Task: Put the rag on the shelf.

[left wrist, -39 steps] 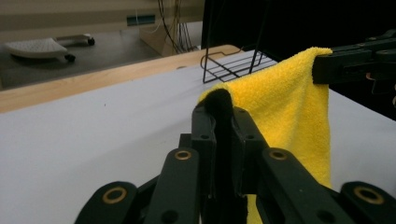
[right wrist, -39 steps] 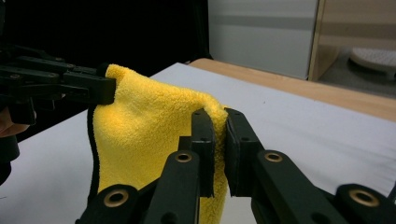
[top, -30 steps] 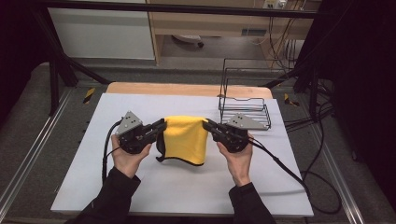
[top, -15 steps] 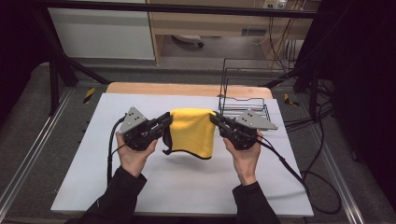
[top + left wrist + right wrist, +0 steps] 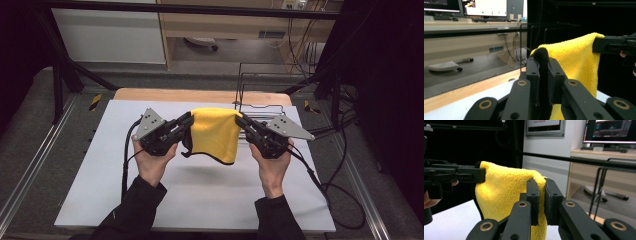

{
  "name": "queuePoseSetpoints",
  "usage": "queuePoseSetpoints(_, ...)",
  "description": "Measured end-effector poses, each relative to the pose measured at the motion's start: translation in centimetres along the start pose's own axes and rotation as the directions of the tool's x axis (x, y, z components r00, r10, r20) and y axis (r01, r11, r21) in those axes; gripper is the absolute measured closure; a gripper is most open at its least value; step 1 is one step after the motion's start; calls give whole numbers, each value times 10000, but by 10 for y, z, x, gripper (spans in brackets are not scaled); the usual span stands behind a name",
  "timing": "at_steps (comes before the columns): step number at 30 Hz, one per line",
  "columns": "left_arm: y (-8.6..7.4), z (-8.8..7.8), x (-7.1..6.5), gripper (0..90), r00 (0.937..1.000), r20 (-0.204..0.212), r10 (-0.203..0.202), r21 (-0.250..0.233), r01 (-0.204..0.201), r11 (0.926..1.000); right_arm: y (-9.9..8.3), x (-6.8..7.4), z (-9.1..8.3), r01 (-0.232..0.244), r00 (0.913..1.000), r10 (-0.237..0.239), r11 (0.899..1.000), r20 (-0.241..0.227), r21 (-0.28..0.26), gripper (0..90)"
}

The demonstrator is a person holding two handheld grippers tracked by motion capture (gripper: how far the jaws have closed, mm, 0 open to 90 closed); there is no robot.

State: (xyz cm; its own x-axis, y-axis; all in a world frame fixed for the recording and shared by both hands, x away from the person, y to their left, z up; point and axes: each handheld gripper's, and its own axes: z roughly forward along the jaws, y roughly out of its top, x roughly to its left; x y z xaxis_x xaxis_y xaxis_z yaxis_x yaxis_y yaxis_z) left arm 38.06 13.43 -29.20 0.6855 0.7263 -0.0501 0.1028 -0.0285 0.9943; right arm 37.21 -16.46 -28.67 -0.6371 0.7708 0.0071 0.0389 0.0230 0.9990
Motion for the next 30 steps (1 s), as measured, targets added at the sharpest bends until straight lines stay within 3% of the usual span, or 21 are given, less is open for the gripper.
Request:
queuePoseSetpoints(10, 18, 19, -17, 813, 9995, 232, 219, -437, -209, 9988, 17, -13, -15, 225, 9983, -199, 9986, 551, -469, 840)
queuePoseSetpoints(30, 54, 55, -46, 813, 9971, 700, 298, -1304, -204, 9913, 51, -37, -47, 589, 9871, -384, 9898, 1557, -1295, 840)
